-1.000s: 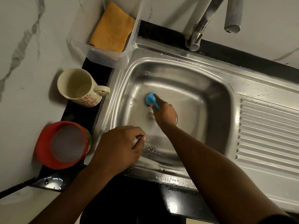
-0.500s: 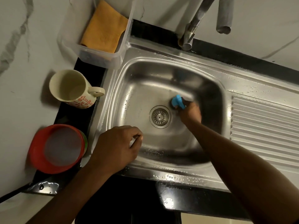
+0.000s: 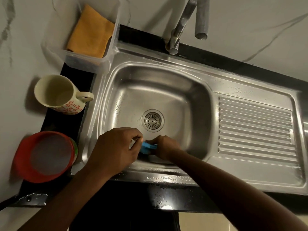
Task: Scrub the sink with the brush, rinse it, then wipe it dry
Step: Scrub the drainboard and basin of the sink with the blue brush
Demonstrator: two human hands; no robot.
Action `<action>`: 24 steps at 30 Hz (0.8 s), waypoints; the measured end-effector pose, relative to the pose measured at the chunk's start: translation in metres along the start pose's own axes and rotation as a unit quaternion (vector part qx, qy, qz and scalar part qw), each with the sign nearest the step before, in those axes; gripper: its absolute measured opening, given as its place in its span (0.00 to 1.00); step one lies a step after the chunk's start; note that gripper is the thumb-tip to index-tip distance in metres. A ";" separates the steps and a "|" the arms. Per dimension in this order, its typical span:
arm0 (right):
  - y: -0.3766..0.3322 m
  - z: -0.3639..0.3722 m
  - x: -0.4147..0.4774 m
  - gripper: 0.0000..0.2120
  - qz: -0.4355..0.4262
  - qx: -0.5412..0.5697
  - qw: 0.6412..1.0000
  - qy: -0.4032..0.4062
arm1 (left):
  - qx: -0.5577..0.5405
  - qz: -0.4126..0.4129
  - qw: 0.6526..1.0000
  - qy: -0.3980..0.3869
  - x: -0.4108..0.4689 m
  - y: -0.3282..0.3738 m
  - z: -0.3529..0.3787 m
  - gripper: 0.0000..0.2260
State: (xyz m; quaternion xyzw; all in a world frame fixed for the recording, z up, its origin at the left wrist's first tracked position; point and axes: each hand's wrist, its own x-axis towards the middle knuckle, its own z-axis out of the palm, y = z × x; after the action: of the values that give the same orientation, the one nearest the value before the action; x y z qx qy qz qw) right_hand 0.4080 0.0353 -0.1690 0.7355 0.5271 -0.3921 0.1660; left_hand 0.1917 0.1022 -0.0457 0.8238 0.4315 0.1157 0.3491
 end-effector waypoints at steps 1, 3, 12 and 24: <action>0.012 -0.008 -0.001 0.27 0.003 -0.025 1.000 0.009 | -0.001 -0.001 1.000 0.002 0.000 -0.001 -0.001 0.06; 0.038 -0.028 -0.005 0.26 0.031 -0.044 0.998 0.033 | -0.001 -0.004 1.000 0.006 -0.002 -0.003 -0.002 0.07; 0.031 -0.017 -0.001 0.25 0.072 0.065 0.991 0.088 | -0.009 -0.016 1.000 0.007 -0.018 -0.007 -0.007 0.07; 0.063 -0.080 -0.001 0.23 0.136 -0.051 0.987 0.074 | -0.005 -0.012 1.000 0.008 -0.023 -0.011 -0.007 0.03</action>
State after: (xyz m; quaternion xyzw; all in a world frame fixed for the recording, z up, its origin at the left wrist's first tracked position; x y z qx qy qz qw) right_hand 0.4972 0.0622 -0.1278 0.8178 0.4526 -0.2826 0.2157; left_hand 0.1674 0.0916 -0.0452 0.8158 0.4433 0.1203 0.3515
